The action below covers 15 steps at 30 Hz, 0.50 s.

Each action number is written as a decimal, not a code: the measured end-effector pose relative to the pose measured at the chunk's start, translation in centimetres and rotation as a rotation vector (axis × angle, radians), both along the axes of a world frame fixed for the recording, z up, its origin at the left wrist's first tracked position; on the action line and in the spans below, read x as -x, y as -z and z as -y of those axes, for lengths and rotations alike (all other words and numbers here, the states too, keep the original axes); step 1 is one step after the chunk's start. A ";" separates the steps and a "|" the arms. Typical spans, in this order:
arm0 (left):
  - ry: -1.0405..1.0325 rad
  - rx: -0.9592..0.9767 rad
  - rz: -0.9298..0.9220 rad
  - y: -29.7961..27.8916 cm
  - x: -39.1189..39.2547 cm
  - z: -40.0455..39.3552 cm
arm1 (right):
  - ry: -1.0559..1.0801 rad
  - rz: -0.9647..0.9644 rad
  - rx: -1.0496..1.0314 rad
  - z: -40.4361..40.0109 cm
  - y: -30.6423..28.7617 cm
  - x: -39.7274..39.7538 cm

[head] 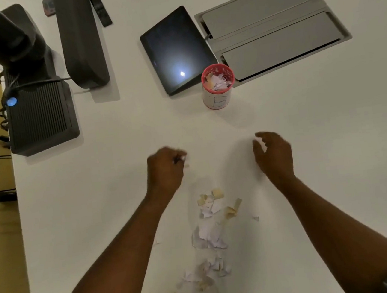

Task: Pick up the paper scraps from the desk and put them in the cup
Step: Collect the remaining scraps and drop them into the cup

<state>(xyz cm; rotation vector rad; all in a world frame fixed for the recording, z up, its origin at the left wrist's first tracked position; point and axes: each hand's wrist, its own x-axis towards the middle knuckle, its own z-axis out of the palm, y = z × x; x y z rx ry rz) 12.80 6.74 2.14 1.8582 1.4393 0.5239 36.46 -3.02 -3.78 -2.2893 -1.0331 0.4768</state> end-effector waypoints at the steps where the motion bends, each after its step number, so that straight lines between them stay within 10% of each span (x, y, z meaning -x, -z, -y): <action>1: 0.011 0.004 0.051 -1.0 -1.7 -1.4 | -0.062 -0.007 0.057 1.3 1.1 0.3; 15: 0.519 -0.301 -0.515 -2.8 -18.0 -12.9 | -0.430 0.346 0.357 4.2 5.1 3.0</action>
